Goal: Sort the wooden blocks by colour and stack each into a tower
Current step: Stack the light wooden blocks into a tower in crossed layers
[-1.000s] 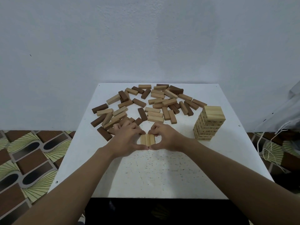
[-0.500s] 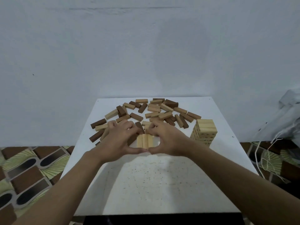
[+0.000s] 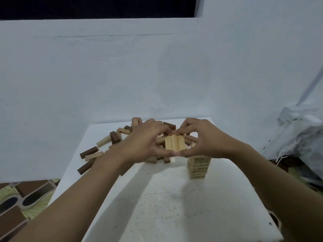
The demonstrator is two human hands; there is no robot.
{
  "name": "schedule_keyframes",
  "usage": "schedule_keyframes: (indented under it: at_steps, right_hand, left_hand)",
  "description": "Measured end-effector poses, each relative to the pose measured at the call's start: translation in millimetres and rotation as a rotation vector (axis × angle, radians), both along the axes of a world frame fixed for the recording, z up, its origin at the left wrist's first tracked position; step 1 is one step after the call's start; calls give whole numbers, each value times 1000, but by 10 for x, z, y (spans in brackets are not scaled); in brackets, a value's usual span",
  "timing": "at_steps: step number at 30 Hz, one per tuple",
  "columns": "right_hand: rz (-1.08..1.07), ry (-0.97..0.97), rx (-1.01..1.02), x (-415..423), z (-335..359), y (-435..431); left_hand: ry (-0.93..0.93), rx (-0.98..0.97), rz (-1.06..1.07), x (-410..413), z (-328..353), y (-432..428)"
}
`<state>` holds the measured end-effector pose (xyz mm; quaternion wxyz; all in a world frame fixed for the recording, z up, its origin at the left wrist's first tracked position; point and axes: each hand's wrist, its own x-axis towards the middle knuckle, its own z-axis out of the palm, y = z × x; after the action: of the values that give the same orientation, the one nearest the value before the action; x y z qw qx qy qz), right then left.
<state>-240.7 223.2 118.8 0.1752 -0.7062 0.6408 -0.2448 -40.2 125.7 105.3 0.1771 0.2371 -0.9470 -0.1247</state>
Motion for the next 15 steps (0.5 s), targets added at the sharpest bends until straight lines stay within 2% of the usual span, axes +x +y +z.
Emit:
schedule_keyframes:
  at_steps: [3, 15]
  right_hand:
    - [-27, -28, 14, -300, -11, 60]
    - [-67, -33, 135, -968, -264, 26]
  left_hand:
    - [10, -16, -15, -292, -27, 2]
    - [14, 176, 47, -900, -231, -3]
